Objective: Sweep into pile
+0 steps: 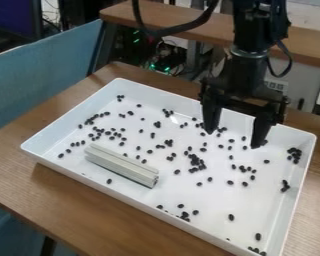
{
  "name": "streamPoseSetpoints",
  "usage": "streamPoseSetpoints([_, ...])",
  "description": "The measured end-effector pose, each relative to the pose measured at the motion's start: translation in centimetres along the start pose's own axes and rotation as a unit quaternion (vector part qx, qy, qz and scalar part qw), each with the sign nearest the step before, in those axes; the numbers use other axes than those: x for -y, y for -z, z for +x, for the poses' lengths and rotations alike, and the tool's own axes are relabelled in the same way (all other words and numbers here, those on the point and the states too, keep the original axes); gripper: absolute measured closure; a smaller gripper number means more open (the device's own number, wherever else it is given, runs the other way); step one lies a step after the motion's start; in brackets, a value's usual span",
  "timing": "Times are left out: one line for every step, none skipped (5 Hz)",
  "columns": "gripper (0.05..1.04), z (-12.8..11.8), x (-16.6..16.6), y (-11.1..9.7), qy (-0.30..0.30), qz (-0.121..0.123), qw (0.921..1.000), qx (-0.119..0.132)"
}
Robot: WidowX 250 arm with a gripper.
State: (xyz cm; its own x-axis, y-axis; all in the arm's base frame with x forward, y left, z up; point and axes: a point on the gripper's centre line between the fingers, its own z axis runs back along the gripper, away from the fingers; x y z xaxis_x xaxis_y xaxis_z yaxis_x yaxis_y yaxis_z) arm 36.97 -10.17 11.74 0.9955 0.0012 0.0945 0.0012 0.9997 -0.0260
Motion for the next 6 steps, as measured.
streamPoseSetpoints([0.083,-0.6,-0.2,1.8,-0.008,0.007,0.9997,-0.023])
streamPoseSetpoints([0.083,-2.6,-2.8,1.5,-0.130,0.009,0.9915,0.000])
streamPoseSetpoints([0.083,-4.3,-6.5,0.3,-0.253,0.029,0.9660,0.048])
streamPoseSetpoints([0.083,-5.7,-10.4,-0.1,-0.367,0.052,0.9256,0.079])
streamPoseSetpoints([0.083,-6.1,-13.9,0.7,-0.478,0.054,0.8712,0.098])
streamPoseSetpoints([0.083,-6.3,-16.4,3.0,-0.578,0.070,0.8080,0.088])
